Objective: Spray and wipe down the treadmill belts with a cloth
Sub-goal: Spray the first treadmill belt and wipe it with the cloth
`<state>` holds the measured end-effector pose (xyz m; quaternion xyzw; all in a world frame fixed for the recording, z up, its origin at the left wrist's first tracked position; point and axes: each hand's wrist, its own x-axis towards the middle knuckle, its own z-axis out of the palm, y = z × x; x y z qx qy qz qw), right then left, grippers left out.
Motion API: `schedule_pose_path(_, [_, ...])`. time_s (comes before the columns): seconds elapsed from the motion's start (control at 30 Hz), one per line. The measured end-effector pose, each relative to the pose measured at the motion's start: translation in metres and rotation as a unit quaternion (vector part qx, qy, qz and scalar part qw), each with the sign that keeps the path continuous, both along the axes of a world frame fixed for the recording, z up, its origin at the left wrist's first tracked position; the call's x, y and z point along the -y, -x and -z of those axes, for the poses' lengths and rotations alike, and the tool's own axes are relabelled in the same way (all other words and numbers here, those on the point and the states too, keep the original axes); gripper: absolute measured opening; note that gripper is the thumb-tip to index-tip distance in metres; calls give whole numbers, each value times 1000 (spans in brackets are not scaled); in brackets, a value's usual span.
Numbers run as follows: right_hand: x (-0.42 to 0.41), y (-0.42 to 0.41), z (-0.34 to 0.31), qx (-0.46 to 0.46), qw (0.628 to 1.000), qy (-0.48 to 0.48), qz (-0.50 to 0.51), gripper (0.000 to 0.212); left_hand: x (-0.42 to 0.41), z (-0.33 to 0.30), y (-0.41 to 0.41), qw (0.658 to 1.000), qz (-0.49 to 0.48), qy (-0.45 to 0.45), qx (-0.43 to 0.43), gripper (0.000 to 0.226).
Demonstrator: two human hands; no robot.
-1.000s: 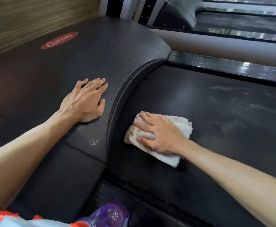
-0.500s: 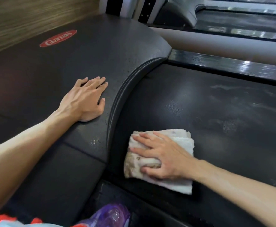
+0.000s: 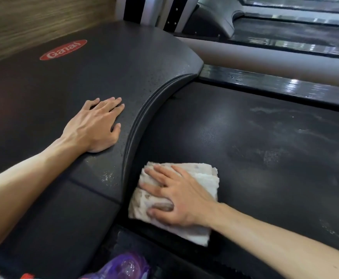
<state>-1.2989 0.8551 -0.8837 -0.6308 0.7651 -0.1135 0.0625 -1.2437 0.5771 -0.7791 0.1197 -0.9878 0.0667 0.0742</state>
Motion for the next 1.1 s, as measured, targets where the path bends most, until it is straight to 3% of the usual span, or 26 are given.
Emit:
schedule_pose_path(0.17, [-57, 34, 0, 45, 998, 8, 47, 68, 0, 1, 0, 1000, 3, 6, 3, 61])
schedule_pose_path(0.33, [-7, 85, -3, 16, 979, -27, 203, 80, 0, 1, 1, 1000, 3, 12, 4, 62])
schedule_pose_path(0.53, [55, 62, -9, -28, 992, -18, 121, 71, 1, 2, 1, 1000, 1, 13, 3, 63])
schedule_pose_path(0.73, [-8, 44, 3, 7, 1000, 30, 4, 67, 2, 2, 1, 1000, 4, 23, 10, 60])
schedule_pose_path(0.87, [-30, 94, 0, 37, 995, 6, 89, 67, 3, 4, 1, 999, 1, 30, 10, 62])
schedule_pose_path(1.0, [15, 143, -4, -1, 979, -29, 201, 77, 3, 4, 1, 1000, -1, 25, 17, 69])
schedule_pose_path(1.1, [61, 144, -6, -30, 978, -33, 202, 73, 4, 4, 2, 999, 3, 25, 24, 69])
